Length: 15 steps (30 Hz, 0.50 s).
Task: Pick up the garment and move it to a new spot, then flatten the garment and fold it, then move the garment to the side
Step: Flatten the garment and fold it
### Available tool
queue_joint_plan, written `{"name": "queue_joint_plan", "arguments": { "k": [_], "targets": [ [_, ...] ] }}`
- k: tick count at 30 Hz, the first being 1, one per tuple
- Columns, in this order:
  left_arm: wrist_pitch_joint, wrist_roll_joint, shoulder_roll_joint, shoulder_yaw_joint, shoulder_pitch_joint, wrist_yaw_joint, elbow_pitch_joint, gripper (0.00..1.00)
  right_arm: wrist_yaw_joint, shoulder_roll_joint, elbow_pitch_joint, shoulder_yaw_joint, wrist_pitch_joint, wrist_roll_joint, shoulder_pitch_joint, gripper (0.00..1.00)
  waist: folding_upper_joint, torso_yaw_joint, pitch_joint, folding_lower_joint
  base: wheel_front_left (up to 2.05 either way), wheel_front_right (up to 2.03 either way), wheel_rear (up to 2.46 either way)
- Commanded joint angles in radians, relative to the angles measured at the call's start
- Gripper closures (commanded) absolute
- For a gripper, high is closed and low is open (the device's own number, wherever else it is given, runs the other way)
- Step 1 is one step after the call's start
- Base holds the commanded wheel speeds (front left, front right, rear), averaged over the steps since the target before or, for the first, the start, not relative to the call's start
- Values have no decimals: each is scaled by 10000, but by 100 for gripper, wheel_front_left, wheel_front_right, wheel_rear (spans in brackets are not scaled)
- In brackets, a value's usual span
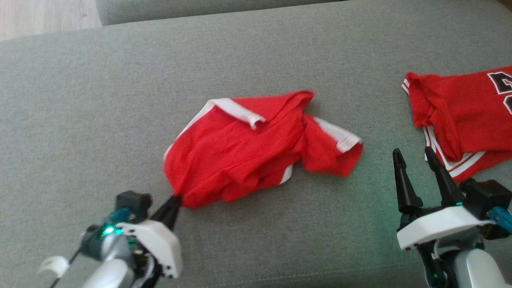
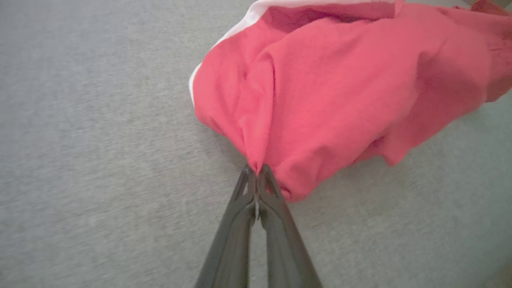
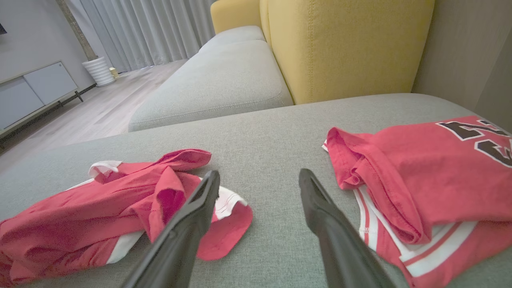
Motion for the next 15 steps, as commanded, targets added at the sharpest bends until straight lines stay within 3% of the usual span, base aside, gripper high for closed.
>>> {"name": "queue_joint_plan", "arguments": {
  "k": [1, 6, 7, 8, 9, 15],
  "targets": [
    [58, 70, 438, 530, -149, 110, -432, 100, 67, -19, -414, 167, 35, 84, -69, 0, -1, 11, -39, 0, 0, 0, 0],
    [175, 53, 722, 647, 60, 264, -614, 100, 67, -13, -450, 138, 105, 100, 33, 0, -1, 17, -138, 0, 0, 0, 0],
    [178, 59, 724, 637, 85, 290, -616, 80, 67, -12, -459, 137, 115, 104, 49, 0, -1, 14, -173, 0, 0, 0, 0],
    [138, 15, 664, 661, 113, 336, -624, 16, 67, -11, -473, 135, 124, 113, 68, 0, -1, 15, -211, 0, 0, 0, 0],
    [77, -17, 595, 680, 134, 380, -645, 0, 67, -10, -499, 139, 132, 120, 78, 0, -1, 6, -230, 0, 0, 0, 0],
    [-737, -190, 66, 1062, 248, 891, -758, 0, 67, -9, -702, 158, 147, -118, 41, 0, -1, -16, -409, 0, 0, 0, 0]
  ]
}}
